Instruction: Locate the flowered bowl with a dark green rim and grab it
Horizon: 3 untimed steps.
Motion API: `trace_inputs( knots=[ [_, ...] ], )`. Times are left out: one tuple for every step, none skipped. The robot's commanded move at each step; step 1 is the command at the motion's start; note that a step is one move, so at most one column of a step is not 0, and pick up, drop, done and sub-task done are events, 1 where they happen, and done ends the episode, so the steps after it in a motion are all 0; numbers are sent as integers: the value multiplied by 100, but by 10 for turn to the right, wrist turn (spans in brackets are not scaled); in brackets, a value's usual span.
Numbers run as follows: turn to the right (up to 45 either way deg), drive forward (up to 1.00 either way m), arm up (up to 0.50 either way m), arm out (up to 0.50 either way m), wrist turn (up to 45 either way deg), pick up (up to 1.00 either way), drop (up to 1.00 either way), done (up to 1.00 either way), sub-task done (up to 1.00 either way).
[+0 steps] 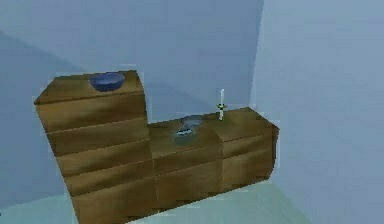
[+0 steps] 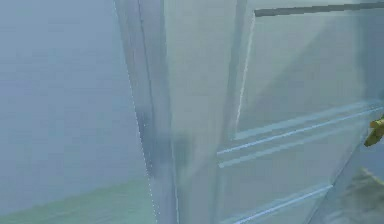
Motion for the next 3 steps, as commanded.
trace_inputs(
  knots=[
    [0,55,0,0,0,0,0,0,0],
    [-450,0,0,0,0,0,0,0,0],
    [-390,0,0,0,0,0,0,0,0]
  ],
)
